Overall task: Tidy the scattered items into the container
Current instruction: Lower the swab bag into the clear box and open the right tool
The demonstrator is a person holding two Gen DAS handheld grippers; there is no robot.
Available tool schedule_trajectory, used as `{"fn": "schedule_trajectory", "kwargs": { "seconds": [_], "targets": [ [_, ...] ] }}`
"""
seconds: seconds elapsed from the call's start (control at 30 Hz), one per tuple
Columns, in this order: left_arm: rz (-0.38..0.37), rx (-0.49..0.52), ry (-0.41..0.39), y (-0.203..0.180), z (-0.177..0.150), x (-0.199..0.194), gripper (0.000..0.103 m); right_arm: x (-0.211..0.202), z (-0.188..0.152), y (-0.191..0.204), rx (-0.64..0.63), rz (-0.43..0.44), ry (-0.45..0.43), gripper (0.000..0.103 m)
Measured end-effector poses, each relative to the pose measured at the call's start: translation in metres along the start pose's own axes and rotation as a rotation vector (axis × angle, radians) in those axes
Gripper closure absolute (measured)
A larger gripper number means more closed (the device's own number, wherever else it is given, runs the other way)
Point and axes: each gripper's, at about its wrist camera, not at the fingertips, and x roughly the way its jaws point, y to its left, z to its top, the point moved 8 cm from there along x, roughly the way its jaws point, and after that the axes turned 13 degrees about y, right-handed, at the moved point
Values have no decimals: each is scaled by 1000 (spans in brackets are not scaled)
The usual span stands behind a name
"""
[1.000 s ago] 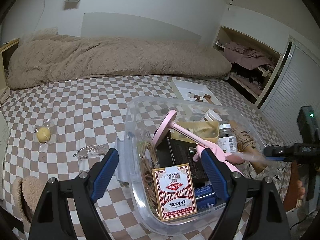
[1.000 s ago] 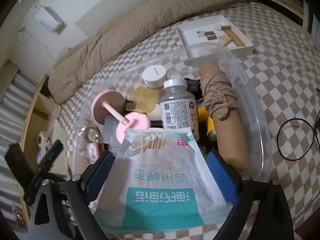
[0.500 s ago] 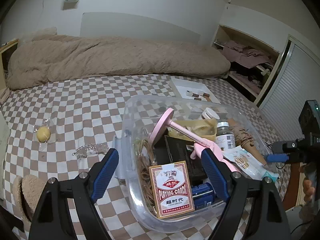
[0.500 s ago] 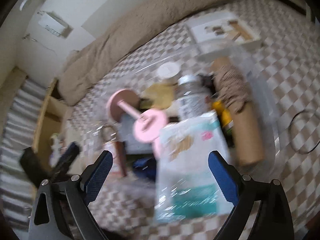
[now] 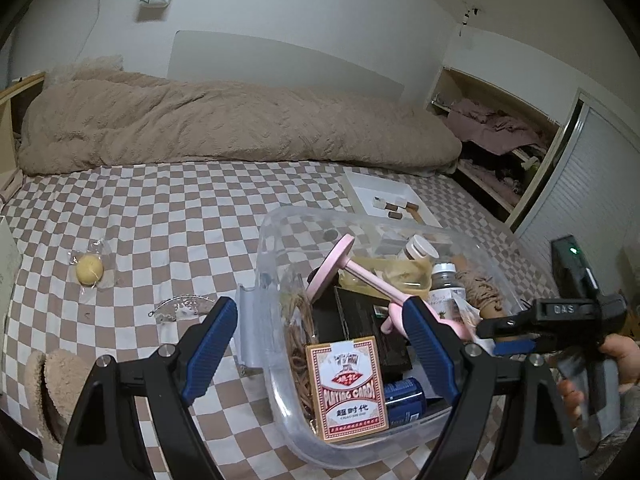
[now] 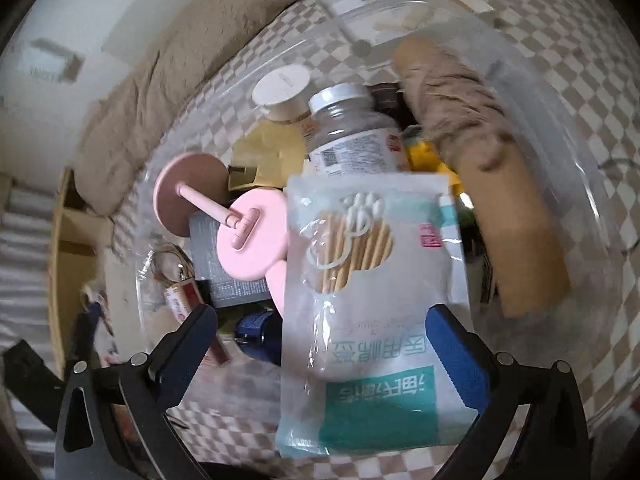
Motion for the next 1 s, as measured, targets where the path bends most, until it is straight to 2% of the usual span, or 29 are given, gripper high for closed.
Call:
{"fn": "schedule_trajectory", "kwargs": {
  "seconds": [0.07, 0.1, 0.2, 0.37, 0.53, 0.6, 0.7, 0.83, 0.9, 1.0],
  "targets": [
    [0, 6, -2, -1, 0, -1, 18, 12, 8, 8, -9, 47, 53, 0],
    [2, 9, -3, -2, 0, -1, 18, 19, 14, 10, -3, 40, 76, 0],
    [9, 10, -16, -1, 0, -3, 18, 22, 30, -1, 4, -43, 56, 0],
    [14, -6, -17, 5, 1, -1, 18, 10, 34, -18, 39, -29, 45, 0],
    [20, -8, -10, 8, 1, 3, 18, -23, 21, -14, 13, 5, -27, 0],
    [22, -8, -8, 9, 1, 4, 18, -39, 16, -4, -10, 53, -65, 0],
    [20, -10, -5, 10, 1, 5, 18, -56, 3, 21, -67, 173, -79, 0],
    [20, -10, -6, 10, 2, 5, 18, -54, -9, 56, -164, 238, -42, 0],
    [20, -7, -7, 10, 2, 5, 18, -42, -8, 62, -182, 223, -14, 0],
    [20, -6, -11, 10, 2, 3, 18, -19, 1, 52, -134, 159, 34, 0]
  ]
}}
